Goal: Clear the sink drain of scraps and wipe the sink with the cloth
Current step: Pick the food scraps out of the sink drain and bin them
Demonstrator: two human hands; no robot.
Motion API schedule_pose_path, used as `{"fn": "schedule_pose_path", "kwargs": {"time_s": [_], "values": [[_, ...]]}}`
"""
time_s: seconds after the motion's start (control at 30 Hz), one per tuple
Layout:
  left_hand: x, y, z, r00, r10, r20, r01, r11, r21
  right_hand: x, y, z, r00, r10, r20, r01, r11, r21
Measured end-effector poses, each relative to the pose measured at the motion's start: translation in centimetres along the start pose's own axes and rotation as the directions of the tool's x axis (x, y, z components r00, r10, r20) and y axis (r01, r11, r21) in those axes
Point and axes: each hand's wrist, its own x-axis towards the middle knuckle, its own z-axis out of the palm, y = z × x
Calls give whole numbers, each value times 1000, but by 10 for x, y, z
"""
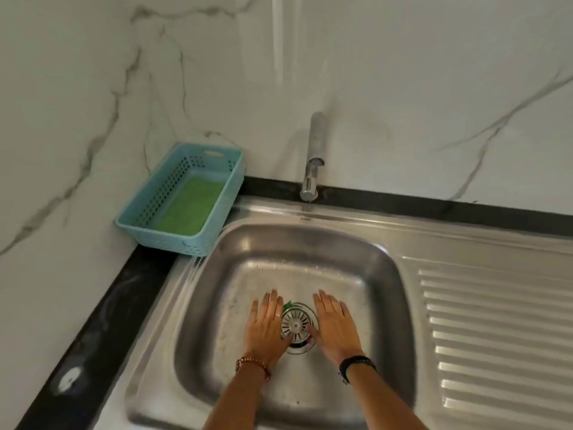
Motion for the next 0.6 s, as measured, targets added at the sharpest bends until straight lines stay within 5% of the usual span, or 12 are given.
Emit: {"fn": "schedule_pose_path", "kwargs": {"time_s": [0.2, 0.37, 0.47, 0.6], "values": [[31, -10, 37, 989, -126, 72, 131, 989, -68, 24, -8, 47, 960, 258, 111, -272, 952, 141], [48, -6, 49, 943, -275, 190, 318, 912, -259, 40, -18, 53, 885, 457, 86, -452, 803, 389], [40, 3, 38, 853, -410, 322, 520, 624, -583, 36, -24, 42, 857, 513, 38, -457, 725, 515], [27, 13, -1, 773, -406, 487, 528, -14, -849, 18, -33, 10, 825, 556, -101, -323, 610, 723]]}}
